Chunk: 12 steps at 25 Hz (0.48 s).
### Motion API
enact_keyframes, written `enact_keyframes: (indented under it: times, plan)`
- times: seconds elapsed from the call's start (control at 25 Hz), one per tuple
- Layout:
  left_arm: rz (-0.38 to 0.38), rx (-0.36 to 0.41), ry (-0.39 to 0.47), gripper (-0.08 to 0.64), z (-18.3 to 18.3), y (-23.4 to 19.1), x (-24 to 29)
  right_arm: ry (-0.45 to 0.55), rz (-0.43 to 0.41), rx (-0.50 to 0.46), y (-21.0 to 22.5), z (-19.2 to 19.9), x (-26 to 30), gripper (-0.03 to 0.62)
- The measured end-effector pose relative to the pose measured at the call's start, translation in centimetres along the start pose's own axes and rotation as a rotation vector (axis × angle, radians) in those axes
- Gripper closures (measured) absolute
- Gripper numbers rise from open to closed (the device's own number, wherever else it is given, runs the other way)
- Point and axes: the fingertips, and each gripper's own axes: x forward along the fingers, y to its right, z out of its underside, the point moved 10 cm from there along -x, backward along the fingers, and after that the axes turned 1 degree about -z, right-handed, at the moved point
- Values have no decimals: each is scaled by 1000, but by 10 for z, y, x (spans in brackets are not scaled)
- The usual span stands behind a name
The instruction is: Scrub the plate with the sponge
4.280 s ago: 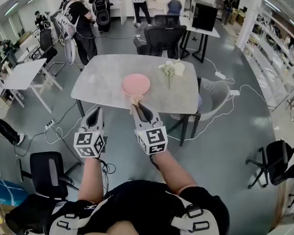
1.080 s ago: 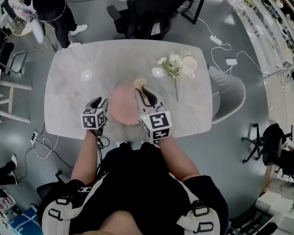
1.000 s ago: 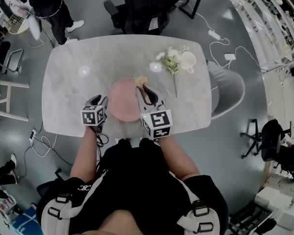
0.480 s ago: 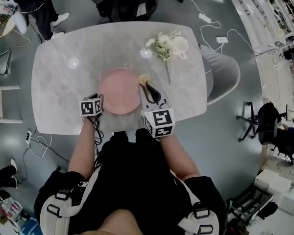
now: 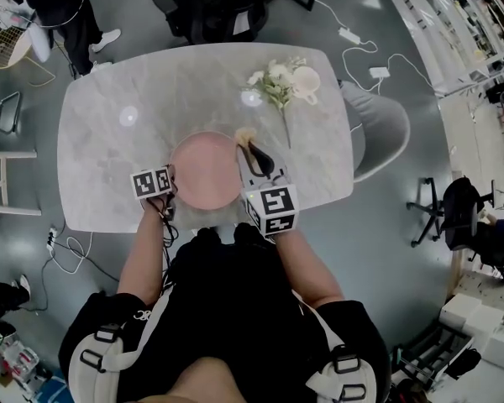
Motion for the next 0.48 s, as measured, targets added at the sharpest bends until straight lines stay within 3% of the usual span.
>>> enact_keyframes:
  times: [0.48]
  plan:
    - [31, -2, 185, 537, -31, 25, -53, 23, -110, -23, -25, -11, 25, 538]
